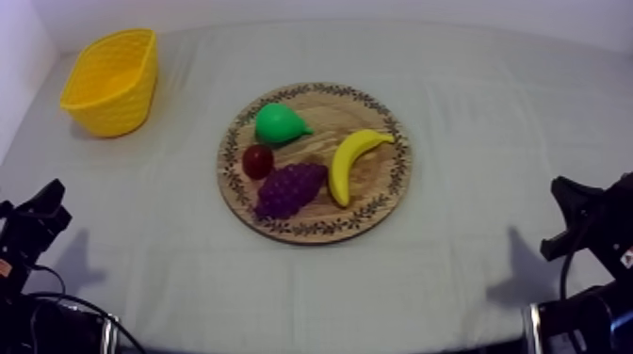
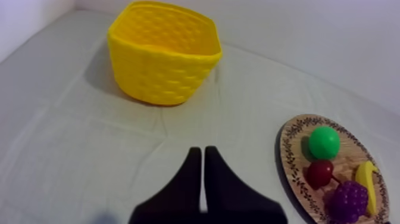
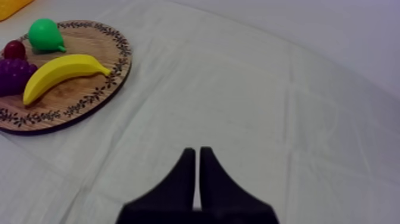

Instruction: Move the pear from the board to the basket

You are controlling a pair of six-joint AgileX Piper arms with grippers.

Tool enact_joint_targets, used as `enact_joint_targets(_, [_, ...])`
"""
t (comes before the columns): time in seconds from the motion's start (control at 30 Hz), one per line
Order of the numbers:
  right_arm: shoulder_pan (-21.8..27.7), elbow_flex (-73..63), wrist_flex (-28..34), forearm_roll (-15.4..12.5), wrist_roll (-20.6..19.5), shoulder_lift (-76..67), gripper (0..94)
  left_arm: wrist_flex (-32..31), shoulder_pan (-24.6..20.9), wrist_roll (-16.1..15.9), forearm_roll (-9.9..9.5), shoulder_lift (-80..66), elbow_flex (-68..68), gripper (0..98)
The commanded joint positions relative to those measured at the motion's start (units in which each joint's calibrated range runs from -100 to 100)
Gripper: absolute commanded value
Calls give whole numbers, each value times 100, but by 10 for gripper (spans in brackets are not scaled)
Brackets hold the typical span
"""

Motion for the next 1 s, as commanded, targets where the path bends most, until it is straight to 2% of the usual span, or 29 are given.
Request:
enact_joint_targets(0.0, [-3,-5,4,-1,3,-4,4,4,2,1,-6,-1,0,0])
enact_joint_targets(0.43, [-3,-5,4,-1,8,-4,4,4,2,13,-6,-1,0,0])
enact_joint_targets(0.5, [-3,-5,4,-1,8,-4,4,4,25,-104,-6,-1,0,0])
enact_joint_targets(0.6, [-3,-5,4,-1,8,-4,4,4,161,-311,-6,-9,0,0])
enact_joint_targets(0.77, [-3,-5,4,-1,9,-4,4,4,485,-347,-3,-24,0,0])
enact_joint_targets(0.97, [-3,-5,4,-1,4,-4,4,4,902,-567,34,-26,-35,0])
